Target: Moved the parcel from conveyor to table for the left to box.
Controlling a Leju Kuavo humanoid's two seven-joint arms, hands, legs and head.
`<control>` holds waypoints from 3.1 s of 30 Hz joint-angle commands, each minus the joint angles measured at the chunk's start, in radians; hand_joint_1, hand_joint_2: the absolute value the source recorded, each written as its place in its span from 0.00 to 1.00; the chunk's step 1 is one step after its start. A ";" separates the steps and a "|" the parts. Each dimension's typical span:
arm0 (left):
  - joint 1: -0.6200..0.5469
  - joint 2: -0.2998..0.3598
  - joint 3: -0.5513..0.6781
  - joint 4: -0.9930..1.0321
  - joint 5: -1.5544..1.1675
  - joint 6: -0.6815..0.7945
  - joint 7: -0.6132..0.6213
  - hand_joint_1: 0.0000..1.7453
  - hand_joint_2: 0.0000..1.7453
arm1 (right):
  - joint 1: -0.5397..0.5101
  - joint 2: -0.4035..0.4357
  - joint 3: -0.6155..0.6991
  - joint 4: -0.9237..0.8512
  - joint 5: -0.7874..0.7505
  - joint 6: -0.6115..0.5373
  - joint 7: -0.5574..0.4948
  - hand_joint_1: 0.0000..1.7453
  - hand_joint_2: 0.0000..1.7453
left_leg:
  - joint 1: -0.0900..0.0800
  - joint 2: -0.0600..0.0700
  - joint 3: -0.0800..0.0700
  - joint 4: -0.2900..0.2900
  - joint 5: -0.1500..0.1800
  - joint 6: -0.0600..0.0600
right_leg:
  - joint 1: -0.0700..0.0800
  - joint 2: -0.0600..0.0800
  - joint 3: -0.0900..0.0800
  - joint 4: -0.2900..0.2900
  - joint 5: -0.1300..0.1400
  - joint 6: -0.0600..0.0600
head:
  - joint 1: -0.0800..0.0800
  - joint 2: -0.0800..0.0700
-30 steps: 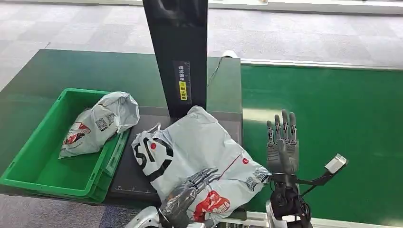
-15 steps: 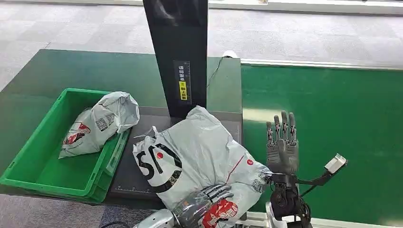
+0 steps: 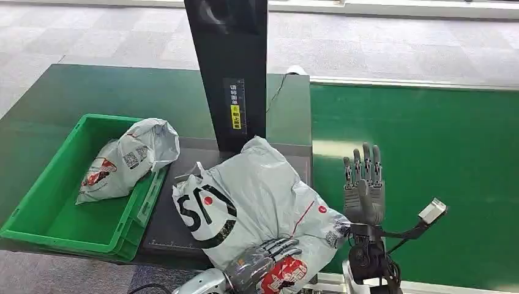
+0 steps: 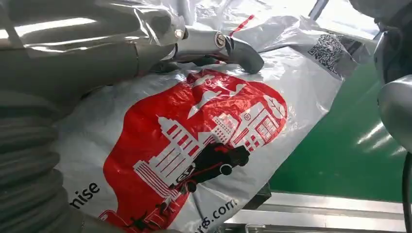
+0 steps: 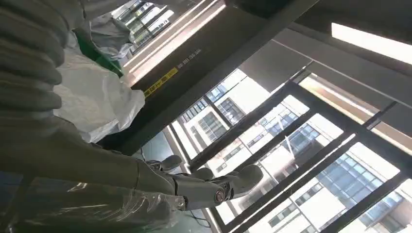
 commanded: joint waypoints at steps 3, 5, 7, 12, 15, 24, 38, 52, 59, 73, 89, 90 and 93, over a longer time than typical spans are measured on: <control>-0.051 0.011 -0.012 0.074 0.006 0.035 0.004 0.83 1.00 | -0.008 -0.003 -0.019 0.036 -0.008 0.008 0.006 0.00 1.00 | 0.000 -0.003 0.000 -0.001 0.001 0.001 | 0.000 0.002 0.000 -0.001 0.001 -0.001 | 0.000 0.000; -0.044 0.015 0.004 0.052 0.006 0.070 0.005 0.96 1.00 | -0.004 -0.008 -0.017 0.037 -0.009 0.014 0.006 0.00 1.00 | 0.001 -0.004 -0.001 -0.001 0.002 0.001 | 0.001 0.003 -0.001 -0.002 0.002 -0.001 | 0.000 0.000; -0.040 0.020 0.024 0.029 -0.005 0.106 0.015 1.00 1.00 | 0.001 -0.016 -0.013 0.039 -0.007 0.015 0.006 0.00 1.00 | 0.000 -0.002 0.000 -0.001 0.001 0.000 | 0.000 0.002 0.000 -0.001 0.001 -0.001 | 0.000 0.000; 0.016 0.021 0.252 -0.183 0.049 0.324 0.008 1.00 1.00 | 0.036 -0.024 0.008 0.018 0.017 0.023 -0.001 0.00 1.00 | 0.001 -0.002 -0.001 0.000 0.000 0.000 | 0.001 0.004 -0.001 0.000 0.001 -0.001 | 0.000 0.000; 0.028 0.013 0.365 -0.226 0.097 0.409 -0.020 1.00 1.00 | 0.037 -0.022 0.012 0.001 0.016 0.003 0.005 0.00 1.00 | 0.001 -0.001 -0.002 0.000 0.000 0.000 | 0.001 0.004 -0.002 0.000 0.001 -0.001 | 0.000 0.000; 0.121 -0.017 0.512 -0.343 0.178 0.579 -0.139 1.00 1.00 | 0.045 -0.020 0.025 -0.002 0.008 -0.013 0.013 0.00 1.00 | 0.001 0.000 0.000 -0.001 0.000 0.001 | 0.001 0.005 -0.001 -0.001 0.001 -0.001 | 0.000 0.000; 0.144 -0.013 0.525 -0.451 0.438 0.523 -0.292 1.00 1.00 | 0.036 -0.027 0.030 0.006 0.002 -0.016 0.006 0.00 1.00 | 0.000 -0.001 -0.001 0.000 0.000 0.001 | 0.000 0.003 -0.001 0.000 0.001 -0.001 | 0.000 0.000; 0.260 -0.041 0.659 -0.988 0.974 0.195 -0.427 1.00 1.00 | 0.058 -0.048 0.031 -0.019 0.024 -0.062 0.006 0.00 1.00 | 0.001 -0.001 -0.003 0.001 0.000 0.001 | 0.001 0.005 -0.004 0.001 0.000 -0.001 | 0.000 0.000; 0.242 -0.231 0.975 -1.032 1.089 -0.029 -0.427 1.00 1.00 | 0.060 -0.060 0.061 -0.026 0.238 -0.107 -0.002 0.00 1.00 | 0.000 0.000 -0.002 0.000 0.000 0.001 | 0.000 0.005 -0.002 0.000 0.000 -0.001 | 0.000 0.000; 0.180 -0.275 1.253 -0.912 1.506 -0.169 -0.425 1.00 1.00 | 0.080 -0.050 0.030 -0.051 0.255 -0.093 0.013 0.00 1.00 | 0.000 -0.002 -0.001 -0.001 0.001 0.000 | 0.000 0.002 -0.001 -0.001 0.000 -0.001 | 0.000 0.000; 0.128 -0.324 1.463 -0.913 1.390 -0.045 -0.427 1.00 1.00 | 0.092 -0.048 0.023 -0.061 0.257 -0.089 0.015 0.00 1.00 | 0.000 -0.003 -0.001 -0.001 0.001 0.001 | 0.000 0.003 -0.002 -0.001 0.001 -0.001 | 0.000 0.000; 0.128 -0.324 1.463 -0.913 1.390 -0.045 -0.427 1.00 1.00 | 0.092 -0.048 0.023 -0.061 0.257 -0.089 0.015 0.00 1.00 | 0.000 -0.002 -0.001 -0.001 0.000 0.000 | 0.000 0.002 -0.001 0.000 0.000 -0.001 | 0.000 0.000; 0.067 -0.340 1.509 -0.999 1.121 0.098 -0.427 1.00 1.00 | 0.090 -0.043 0.029 -0.061 0.264 -0.088 0.026 0.00 1.00 | 0.001 -0.002 -0.002 0.000 0.000 0.000 | 0.001 0.002 -0.002 0.000 0.000 -0.001 | 0.000 0.000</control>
